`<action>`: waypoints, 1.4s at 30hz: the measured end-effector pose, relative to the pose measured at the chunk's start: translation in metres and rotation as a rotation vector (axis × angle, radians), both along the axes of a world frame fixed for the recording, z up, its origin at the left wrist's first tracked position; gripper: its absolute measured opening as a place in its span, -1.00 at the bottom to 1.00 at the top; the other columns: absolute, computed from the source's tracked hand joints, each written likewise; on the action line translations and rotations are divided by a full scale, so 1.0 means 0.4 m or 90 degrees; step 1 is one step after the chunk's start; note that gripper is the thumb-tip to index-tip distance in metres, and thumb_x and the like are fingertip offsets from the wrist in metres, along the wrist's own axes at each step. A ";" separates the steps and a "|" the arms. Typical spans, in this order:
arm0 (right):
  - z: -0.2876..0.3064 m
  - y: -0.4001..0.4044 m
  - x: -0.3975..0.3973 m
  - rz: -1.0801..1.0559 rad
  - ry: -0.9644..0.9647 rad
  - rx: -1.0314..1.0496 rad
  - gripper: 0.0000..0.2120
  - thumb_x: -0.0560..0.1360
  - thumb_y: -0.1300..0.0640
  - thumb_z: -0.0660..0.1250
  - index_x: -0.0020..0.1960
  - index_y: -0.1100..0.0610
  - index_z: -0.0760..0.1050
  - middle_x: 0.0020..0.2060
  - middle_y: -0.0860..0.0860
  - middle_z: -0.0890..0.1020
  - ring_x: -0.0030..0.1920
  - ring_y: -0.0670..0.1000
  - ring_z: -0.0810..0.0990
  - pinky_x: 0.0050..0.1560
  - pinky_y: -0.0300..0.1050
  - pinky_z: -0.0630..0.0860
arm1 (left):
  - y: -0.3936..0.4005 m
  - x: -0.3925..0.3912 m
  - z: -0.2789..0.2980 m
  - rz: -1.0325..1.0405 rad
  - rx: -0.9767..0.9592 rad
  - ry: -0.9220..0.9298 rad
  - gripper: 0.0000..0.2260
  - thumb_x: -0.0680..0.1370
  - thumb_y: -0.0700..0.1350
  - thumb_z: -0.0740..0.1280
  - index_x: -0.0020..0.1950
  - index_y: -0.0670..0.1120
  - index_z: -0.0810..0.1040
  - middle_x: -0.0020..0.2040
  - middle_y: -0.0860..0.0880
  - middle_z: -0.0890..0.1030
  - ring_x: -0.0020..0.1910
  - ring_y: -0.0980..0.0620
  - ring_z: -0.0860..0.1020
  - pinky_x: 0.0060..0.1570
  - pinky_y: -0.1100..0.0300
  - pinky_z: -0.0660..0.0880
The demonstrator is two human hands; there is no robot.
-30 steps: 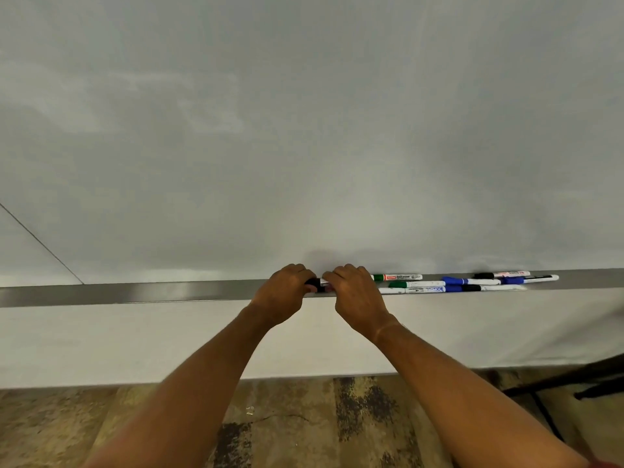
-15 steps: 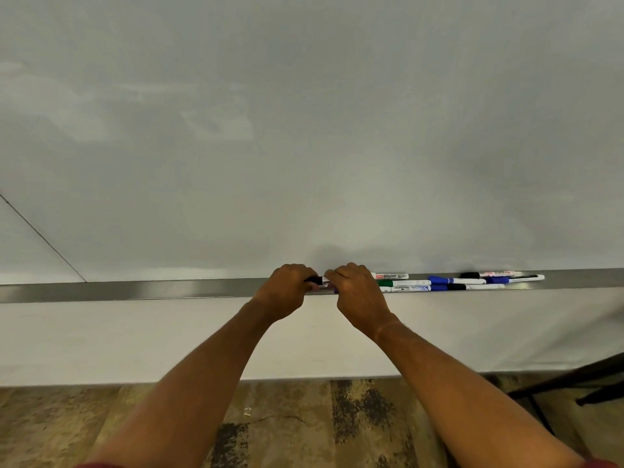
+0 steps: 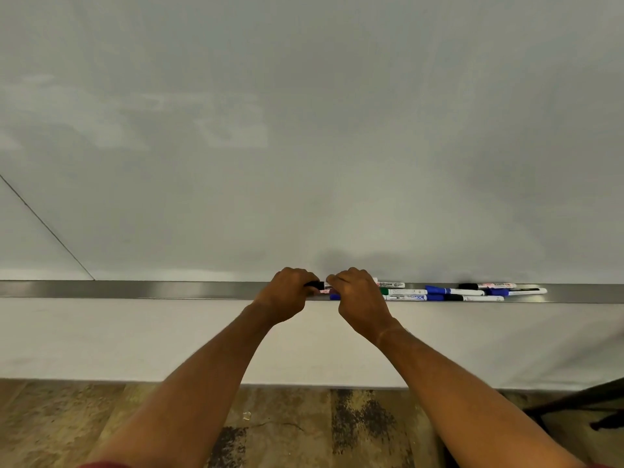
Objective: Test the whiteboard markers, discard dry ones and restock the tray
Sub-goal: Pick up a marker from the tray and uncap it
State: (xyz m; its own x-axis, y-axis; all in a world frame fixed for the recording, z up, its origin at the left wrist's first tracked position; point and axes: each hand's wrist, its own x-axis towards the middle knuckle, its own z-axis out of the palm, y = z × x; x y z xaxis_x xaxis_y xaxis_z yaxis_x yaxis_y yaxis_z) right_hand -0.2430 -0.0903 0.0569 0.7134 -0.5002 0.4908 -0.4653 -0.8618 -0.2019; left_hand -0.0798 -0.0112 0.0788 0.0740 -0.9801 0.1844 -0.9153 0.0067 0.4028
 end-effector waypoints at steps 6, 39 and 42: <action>0.011 -0.009 0.001 0.011 -0.005 0.024 -0.59 0.14 0.47 0.46 -0.03 0.25 0.64 -0.23 0.13 0.68 -0.25 0.14 0.62 -0.16 -0.01 0.56 | 0.003 -0.010 0.004 0.008 -0.031 -0.026 -0.80 0.54 -0.26 0.27 0.10 -0.12 0.62 -0.06 -0.10 0.64 -0.09 -0.06 0.54 -0.08 0.13 0.45; 0.075 -0.125 -0.069 -0.074 -0.026 0.008 -0.72 0.27 0.46 0.41 -0.08 0.21 0.63 -0.28 0.10 0.66 -0.28 0.11 0.57 -0.20 -0.17 0.41 | 0.036 0.094 0.078 0.094 -0.160 -0.063 -0.92 0.48 -0.21 0.42 -0.07 -0.20 0.66 -0.19 -0.15 0.63 -0.21 -0.15 0.58 -0.20 0.12 0.46; 0.054 -0.111 -0.070 -0.066 -0.022 0.014 -0.74 0.31 0.40 0.45 -0.03 0.22 0.63 -0.24 0.12 0.67 -0.24 0.12 0.60 -0.20 -0.10 0.50 | 0.034 0.077 0.050 0.095 -0.174 -0.069 -0.88 0.50 -0.20 0.39 0.00 -0.21 0.64 -0.13 -0.15 0.63 -0.14 -0.15 0.57 -0.17 0.07 0.50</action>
